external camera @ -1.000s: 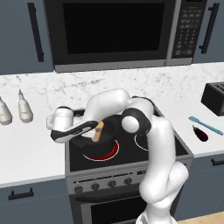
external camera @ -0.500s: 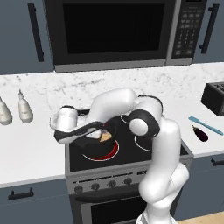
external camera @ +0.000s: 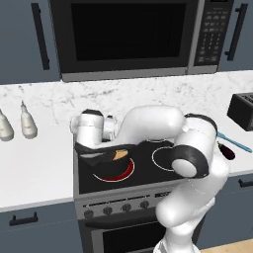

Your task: Put the eggplant and squash in the pot. Retrieve the spatula and lightly stir the vegetables in the pot.

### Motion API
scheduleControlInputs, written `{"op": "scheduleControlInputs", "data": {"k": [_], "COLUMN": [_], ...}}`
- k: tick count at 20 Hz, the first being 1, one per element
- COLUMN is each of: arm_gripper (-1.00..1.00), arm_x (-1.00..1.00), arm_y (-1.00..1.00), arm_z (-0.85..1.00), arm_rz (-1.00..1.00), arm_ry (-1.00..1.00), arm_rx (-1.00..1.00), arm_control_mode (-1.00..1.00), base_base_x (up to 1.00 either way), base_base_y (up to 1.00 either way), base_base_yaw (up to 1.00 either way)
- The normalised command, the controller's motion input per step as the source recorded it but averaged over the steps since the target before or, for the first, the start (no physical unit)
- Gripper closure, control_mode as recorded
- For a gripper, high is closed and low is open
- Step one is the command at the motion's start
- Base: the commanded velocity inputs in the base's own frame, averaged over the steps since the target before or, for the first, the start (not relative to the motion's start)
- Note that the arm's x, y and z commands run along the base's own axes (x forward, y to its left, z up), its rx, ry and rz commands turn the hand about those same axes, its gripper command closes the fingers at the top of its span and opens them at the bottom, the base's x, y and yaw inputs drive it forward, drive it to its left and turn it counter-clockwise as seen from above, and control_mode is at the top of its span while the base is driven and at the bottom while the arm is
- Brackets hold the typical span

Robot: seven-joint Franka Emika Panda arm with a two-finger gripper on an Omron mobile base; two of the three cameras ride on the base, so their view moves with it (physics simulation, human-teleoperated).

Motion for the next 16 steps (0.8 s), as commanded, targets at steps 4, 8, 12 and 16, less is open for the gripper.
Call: {"op": "scheduleControlInputs", "data": {"k": [4, 8, 12, 16], "arm_gripper": [-1.00, -1.00, -1.00, -1.00], "arm_x": [-0.99, -0.98, -0.73, -0.50], "arm_y": [-0.99, -1.00, -1.00, -1.00], "arm_z": [0.34, 0.19, 0.32, 0.19], "arm_rz": [0.00, 0.00, 0.00, 0.00], "arm_ry": [-0.20, -0.19, -0.14, -0.06], "arm_rx": [0.10, 0.32, 0.44, 0.45], "arm_control_mode": [-1.00, -1.00, -1.00, -1.00], "base_base_x": [0.00, 0.00, 0.00, 0.00], "base_base_y": [0.00, 0.00, 0.00, 0.00], "base_base_yaw": [0.00, 0.00, 0.00, 0.00]}}
